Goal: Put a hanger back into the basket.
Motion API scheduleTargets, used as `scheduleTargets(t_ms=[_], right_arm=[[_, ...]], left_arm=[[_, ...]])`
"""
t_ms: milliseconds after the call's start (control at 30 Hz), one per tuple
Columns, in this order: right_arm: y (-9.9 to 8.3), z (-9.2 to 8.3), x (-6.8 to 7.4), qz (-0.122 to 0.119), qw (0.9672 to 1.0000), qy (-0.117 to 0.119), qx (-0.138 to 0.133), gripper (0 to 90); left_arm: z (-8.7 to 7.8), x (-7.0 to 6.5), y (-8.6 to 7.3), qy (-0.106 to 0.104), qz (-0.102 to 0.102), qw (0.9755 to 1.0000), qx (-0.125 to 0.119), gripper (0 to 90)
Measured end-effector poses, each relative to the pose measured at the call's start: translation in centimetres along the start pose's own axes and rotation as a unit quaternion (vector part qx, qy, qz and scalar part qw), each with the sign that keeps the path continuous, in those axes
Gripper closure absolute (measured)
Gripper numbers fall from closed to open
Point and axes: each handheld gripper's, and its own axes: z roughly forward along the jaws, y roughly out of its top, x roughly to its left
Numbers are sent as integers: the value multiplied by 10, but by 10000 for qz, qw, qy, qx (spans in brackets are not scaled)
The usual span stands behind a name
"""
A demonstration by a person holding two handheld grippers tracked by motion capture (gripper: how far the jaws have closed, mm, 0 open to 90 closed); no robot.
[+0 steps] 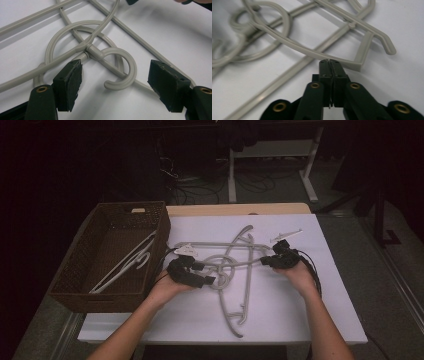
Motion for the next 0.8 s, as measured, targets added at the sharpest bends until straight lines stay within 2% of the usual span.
scheduleTargets(t_ms=[67,133,167,233,267,300,333,400,567,667,767,800], right_arm=[[-1,-6,4,-3,9999,91,-66,819],[-3,-11,8,9,9998,150,-124,709],[-5,-13,9,33,9997,190,-156,623],[-8,-18,12,93,9994,185,-280,514],[-8,-18,12,93,9994,185,-280,514],[-9,-20,12,104,9992,213,-312,450],[-12,-25,14,114,9990,213,-368,370],[-16,-29,17,72,9990,204,-399,303],[-29,-40,19,107,9989,156,-437,235],[-35,-45,19,138,9989,124,-441,203],[-40,-49,19,137,9989,97,-436,180],[-42,-49,19,138,9989,95,-447,177]], left_arm=[[1,0,2,75,21,10000,-15,279],[2,2,4,158,9,9999,-37,320],[3,4,5,206,-8,9998,-42,353],[5,7,8,312,-52,9995,-70,438],[5,7,8,312,-52,9995,-70,479],[9,11,10,447,-95,9989,-54,479],[10,14,12,528,-108,9985,-55,576],[14,20,15,722,-146,9973,-40,687],[22,39,23,1159,-337,9927,-25,890],[28,50,26,1467,-367,9883,185,896],[33,58,26,1631,-403,9850,397,896],[34,60,26,1634,-418,9846,450,897]])
